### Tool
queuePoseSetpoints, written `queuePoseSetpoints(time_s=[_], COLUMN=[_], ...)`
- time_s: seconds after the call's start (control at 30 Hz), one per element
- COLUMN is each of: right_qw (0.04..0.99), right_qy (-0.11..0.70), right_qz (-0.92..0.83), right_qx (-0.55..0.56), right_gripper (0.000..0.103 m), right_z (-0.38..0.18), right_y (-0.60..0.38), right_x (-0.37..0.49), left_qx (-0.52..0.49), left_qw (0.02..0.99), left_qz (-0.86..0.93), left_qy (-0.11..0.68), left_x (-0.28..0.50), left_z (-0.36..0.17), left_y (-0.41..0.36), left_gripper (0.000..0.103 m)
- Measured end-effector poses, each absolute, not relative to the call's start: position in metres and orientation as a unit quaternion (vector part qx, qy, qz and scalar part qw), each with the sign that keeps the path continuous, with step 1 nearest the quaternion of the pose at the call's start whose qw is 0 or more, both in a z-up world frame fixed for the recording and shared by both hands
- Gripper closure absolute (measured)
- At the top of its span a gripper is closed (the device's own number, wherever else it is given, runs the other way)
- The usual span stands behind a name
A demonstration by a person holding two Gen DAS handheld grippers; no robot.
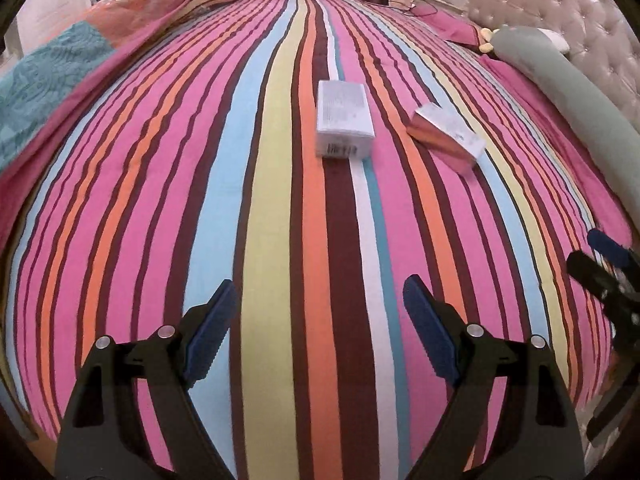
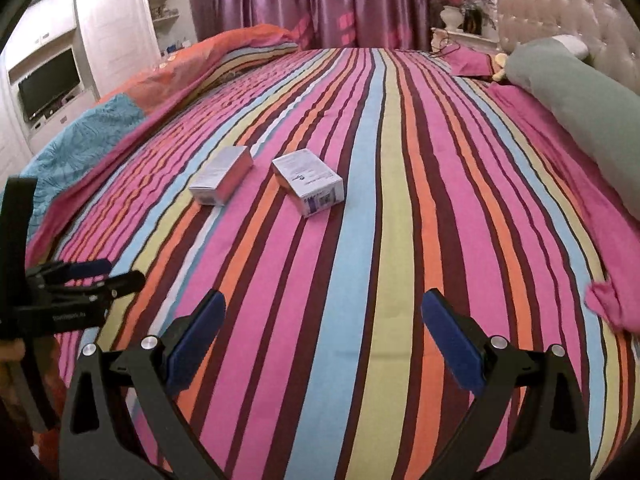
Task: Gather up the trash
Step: 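Grasp a small white box with the left tool while the right tool grasps another white box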
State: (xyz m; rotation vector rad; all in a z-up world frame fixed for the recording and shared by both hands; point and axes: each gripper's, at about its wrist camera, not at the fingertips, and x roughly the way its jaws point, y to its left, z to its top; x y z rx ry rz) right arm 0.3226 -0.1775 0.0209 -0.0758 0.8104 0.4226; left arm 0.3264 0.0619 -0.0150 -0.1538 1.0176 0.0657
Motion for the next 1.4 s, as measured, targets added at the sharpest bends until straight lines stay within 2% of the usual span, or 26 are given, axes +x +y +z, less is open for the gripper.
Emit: queuePoseSetpoints(time_s=[0.67,0.93,1.27,1.37,1.4], right_qw=[0.877,0.878,0.87,0.866,0.865], right_qy=[0.397,0.384,0.416,0.428,0.431], right_qz=[0.244,0.253,0.235,0.237,0.24], right_qx=[-0.113,-0.135,-0.125,-0.103,-0.095], right_gripper=[0.009,0.009,0.009,0.011,0.019], right_z=[-0.004,-0.01,-0.019,-0.021,-0.021], right_y=[-0.134,-0.119,-0.11,-0.11,-0.109], right_x=[0.409,0.426,0.449,0.451,0.451], left_qx=[-0.056,-0.057,-0.025,-0.034,-0.037], left_qw=[0.875,0.868,0.867,0.866,0.866], left_qz=[0.035,0.043,0.056,0.053,0.054], left_qy=[0.48,0.491,0.495,0.496,0.496], left_x=[0.442,0.466,0.487,0.489,0.49], left_z=[-0.028,-0.037,-0.047,-0.047,-0.047], left_y=[0.065,0.067,0.063,0.065,0.066], left_gripper=[0.021,0.021,0.021,0.021,0.026])
